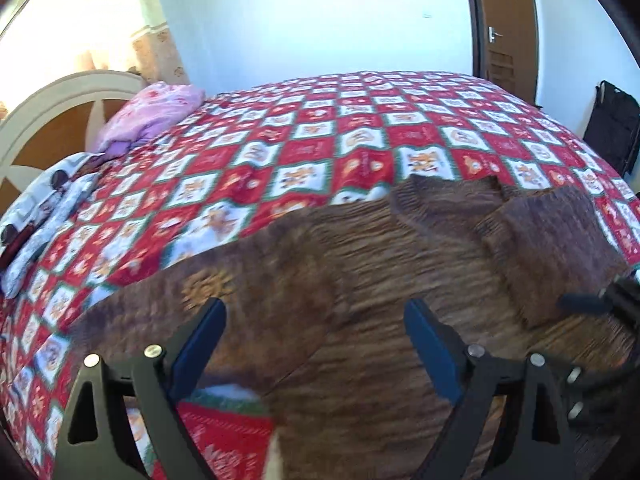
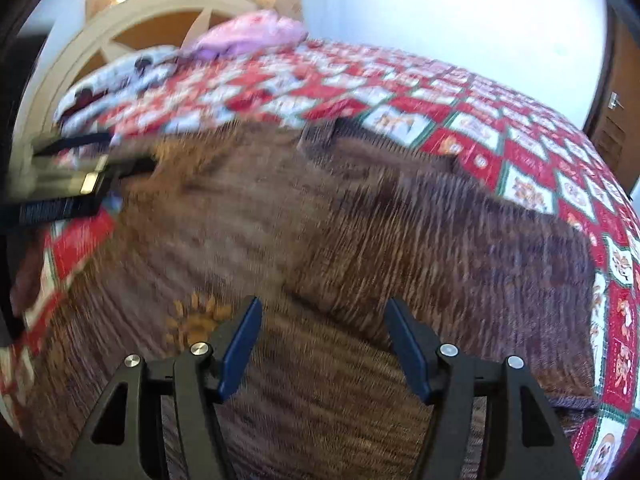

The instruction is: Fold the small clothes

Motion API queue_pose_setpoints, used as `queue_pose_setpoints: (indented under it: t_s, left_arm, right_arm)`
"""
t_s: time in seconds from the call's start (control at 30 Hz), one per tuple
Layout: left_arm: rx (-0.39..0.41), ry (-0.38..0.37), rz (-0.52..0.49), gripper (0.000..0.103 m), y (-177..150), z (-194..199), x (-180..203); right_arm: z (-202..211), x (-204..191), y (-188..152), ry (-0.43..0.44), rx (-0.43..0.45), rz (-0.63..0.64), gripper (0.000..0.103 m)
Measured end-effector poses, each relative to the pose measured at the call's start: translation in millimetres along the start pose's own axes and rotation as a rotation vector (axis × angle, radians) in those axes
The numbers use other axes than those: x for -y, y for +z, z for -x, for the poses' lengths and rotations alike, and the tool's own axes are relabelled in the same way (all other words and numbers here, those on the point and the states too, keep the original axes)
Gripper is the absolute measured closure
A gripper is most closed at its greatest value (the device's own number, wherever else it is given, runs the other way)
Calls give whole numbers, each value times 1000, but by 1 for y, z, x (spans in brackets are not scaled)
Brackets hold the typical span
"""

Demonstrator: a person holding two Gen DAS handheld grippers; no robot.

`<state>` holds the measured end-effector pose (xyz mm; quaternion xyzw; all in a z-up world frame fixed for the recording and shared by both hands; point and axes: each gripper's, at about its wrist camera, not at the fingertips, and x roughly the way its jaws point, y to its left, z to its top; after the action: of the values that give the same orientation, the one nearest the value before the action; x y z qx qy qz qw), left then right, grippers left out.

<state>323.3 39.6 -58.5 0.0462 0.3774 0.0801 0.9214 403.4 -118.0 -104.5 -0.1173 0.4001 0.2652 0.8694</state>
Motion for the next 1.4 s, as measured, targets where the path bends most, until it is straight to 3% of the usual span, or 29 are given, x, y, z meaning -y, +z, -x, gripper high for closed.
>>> queue_pose_setpoints:
  t_s: [0.07,0.17,0.93,1.27,1.4]
  left_arm:
    - [12,9,3,10,-6,5,-7]
    - [17,25,9,10,-12,10,-15]
    - [-41,94,124,10,-55,12,-83]
    - [-70,220,293,10,-95,26,-183]
    - [-88,232,386,10,-108,25,-216]
  right_arm:
    - [-3,6,7,-31,12,-44,38]
    - [-22,9,10,-27,-55,-88,38]
    - [-16,-22,-5,-98,-31,4,38]
    - [-16,-31,-8,-128,-30,37,37]
    - [-8,-32,-9,-95,-19,27,37]
